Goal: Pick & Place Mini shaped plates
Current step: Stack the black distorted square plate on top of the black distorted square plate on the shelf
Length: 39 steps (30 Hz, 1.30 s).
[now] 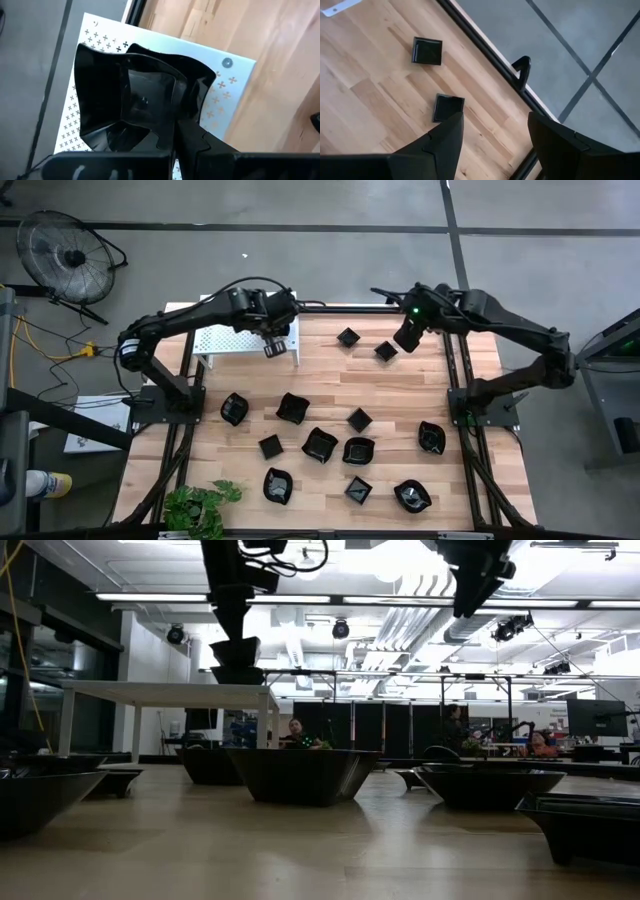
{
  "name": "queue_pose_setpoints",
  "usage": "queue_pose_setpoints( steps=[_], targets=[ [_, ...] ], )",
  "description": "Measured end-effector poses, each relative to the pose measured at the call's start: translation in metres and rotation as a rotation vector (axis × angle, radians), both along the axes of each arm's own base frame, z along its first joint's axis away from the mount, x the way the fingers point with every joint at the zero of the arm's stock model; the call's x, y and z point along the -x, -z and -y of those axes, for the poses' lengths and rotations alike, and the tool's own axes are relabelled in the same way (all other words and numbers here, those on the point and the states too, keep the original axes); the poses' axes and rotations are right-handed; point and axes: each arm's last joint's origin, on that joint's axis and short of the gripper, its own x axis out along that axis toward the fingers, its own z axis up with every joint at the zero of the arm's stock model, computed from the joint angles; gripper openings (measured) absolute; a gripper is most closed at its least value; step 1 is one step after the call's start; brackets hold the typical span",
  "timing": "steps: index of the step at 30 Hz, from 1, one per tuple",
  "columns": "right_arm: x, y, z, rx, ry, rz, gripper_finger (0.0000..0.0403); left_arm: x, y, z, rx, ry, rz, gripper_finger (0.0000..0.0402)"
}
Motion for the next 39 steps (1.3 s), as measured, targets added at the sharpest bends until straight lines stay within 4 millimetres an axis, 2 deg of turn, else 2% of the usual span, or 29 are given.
queue_pose_setpoints(
  steps=[10, 25, 39],
  targets=[
    [-0.0001, -0.0041, 0.0053, -0.001, -0.032, 0.053, 0.0216, -0.0020, 0.0017, 0.0008, 0.025, 0.082, -0.020, 0.0000],
    [-0.0005, -0.0041, 0.0053, 0.008, -0.066, 0.034, 0.0214, -0.0034, 0.0028, 0.0012, 0.052, 0.130, -0.022, 0.0001],
    [-0.0008, -0.0039, 0.0046, -0.010, -0.100, 0.031, 0.0212, -0.0089, 0.0064, -0.0003, 0.060, 0.153, -0.013, 0.0035]
  ],
)
